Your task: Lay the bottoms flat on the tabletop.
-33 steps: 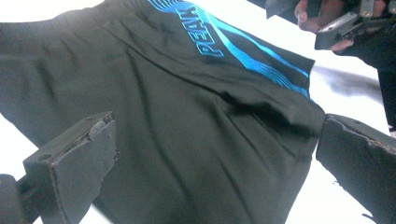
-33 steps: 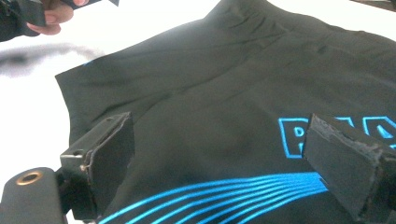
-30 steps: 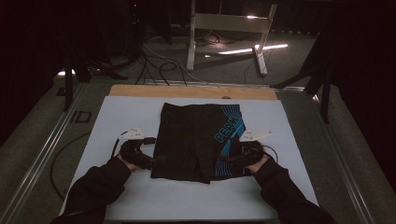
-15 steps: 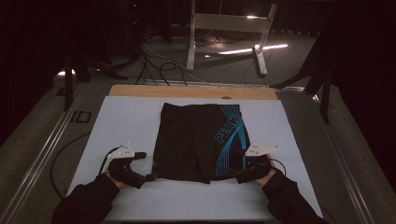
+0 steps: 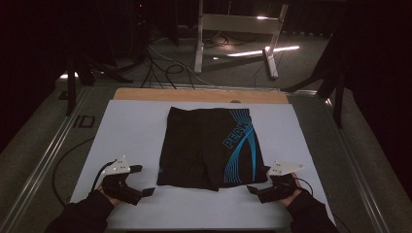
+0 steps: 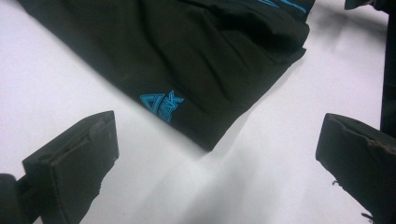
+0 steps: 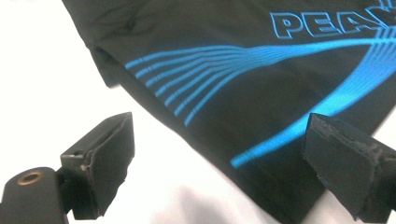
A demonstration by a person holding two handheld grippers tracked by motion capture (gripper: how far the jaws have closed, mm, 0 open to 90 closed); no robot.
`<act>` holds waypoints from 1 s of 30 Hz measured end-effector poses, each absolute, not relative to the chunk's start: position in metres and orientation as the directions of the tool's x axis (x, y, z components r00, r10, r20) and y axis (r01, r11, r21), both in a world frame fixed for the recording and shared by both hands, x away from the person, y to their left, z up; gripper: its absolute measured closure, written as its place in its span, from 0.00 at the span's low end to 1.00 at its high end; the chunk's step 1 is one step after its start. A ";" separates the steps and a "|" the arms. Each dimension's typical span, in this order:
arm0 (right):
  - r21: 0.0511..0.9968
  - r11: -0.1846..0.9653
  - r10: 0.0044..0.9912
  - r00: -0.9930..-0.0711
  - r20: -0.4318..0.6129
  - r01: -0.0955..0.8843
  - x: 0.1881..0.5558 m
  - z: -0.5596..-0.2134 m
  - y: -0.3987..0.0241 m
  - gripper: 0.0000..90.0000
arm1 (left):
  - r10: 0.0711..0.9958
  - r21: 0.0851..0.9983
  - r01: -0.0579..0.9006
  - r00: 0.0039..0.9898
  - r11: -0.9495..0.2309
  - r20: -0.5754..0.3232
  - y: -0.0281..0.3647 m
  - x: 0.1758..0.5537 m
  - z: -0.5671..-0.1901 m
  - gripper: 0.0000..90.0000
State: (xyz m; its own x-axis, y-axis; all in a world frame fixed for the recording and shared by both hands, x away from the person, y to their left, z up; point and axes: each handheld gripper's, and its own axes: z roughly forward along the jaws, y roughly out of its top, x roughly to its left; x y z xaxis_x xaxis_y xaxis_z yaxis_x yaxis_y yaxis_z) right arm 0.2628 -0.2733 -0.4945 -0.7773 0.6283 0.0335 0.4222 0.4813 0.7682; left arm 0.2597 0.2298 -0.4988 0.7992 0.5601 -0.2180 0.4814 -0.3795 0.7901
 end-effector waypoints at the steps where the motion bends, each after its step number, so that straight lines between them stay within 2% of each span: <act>1: 0.766 0.481 0.634 -0.773 0.032 0.426 0.262 -0.495 -0.275 0.11 | 0.557 0.789 0.481 0.802 -0.383 -0.218 0.230 0.258 -0.500 0.00; 14: 0.769 0.478 0.650 -0.760 0.016 0.425 0.267 -0.500 -0.276 0.11 | 0.537 0.779 0.470 0.818 -0.415 -0.207 0.223 0.258 -0.505 0.00; 30: 0.776 0.481 0.661 -0.750 -0.016 0.408 0.270 -0.499 -0.273 0.11 | 0.589 0.796 0.461 0.791 -0.393 -0.167 0.226 0.258 -0.502 0.00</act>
